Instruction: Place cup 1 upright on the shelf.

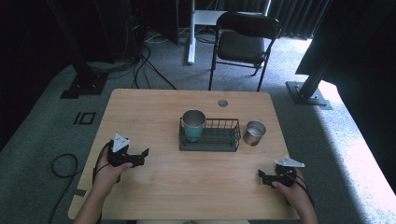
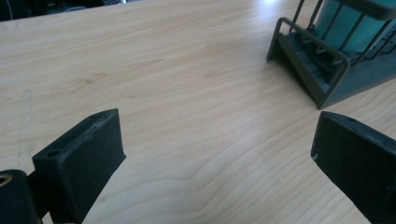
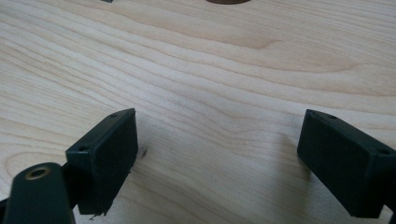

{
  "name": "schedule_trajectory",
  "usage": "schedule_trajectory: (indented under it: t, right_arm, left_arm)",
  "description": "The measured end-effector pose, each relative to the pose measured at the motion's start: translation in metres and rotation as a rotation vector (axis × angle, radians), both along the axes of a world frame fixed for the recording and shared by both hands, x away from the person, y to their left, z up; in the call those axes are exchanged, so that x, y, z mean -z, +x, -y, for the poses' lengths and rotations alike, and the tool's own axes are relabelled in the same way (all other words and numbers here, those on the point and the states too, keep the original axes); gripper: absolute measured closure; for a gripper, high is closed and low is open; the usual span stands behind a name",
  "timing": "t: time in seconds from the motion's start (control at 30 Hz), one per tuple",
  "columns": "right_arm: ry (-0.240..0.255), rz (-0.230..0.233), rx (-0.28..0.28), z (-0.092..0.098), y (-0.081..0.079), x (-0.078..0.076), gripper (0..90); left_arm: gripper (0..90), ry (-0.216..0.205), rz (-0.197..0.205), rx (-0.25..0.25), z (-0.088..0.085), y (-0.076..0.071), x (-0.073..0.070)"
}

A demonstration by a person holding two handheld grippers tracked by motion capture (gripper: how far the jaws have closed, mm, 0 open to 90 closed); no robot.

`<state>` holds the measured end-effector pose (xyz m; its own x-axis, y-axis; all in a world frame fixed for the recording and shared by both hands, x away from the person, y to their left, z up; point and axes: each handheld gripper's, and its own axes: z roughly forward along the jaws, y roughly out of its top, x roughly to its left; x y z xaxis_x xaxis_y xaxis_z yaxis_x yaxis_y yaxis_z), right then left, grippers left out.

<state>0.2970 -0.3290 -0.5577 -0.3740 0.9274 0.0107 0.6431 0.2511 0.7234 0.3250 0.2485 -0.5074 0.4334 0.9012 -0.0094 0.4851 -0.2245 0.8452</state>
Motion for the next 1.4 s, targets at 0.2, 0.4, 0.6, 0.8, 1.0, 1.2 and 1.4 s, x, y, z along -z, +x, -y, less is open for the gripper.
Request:
schedule_trajectory:
  t: [0.2, 0.4, 0.6, 0.8, 1.0, 1.2, 1.4]
  right_arm:
    - [0.000, 0.000, 0.000, 0.000, 0.000, 0.000, 11.8]
    - [0.000, 0.000, 0.000, 0.000, 0.000, 0.000, 11.8]
    - [-0.001, 0.000, 0.000, 0.000, 0.000, 0.000, 11.8]
    - [-0.001, 0.001, -0.001, 0.000, 0.000, 0.000, 11.8]
    - [-0.001, 0.001, -0.001, 0.000, 0.000, 0.000, 11.8]
    - [-0.001, 0.000, -0.001, 0.000, 0.000, 0.000, 11.8]
    - [-0.001, 0.000, -0.001, 0.000, 0.000, 0.000, 11.8]
  left_arm:
    - [3.2, -0.015, -0.022, -0.025, -0.013, -0.008, 0.008]
    - [3.2, -0.005, -0.049, -0.042, -0.018, -0.012, 0.017]
    - [3.2, -0.020, -0.067, -0.073, -0.024, -0.016, 0.025]
    - [3.2, -0.022, -0.067, -0.127, -0.037, -0.021, 0.027]
    - [3.2, -0.020, -0.088, -0.167, -0.047, -0.024, 0.031]
    - [3.2, -0.016, -0.131, -0.196, -0.058, -0.029, 0.038]
    - [3.2, -0.001, -0.150, -0.211, -0.063, -0.031, 0.041]
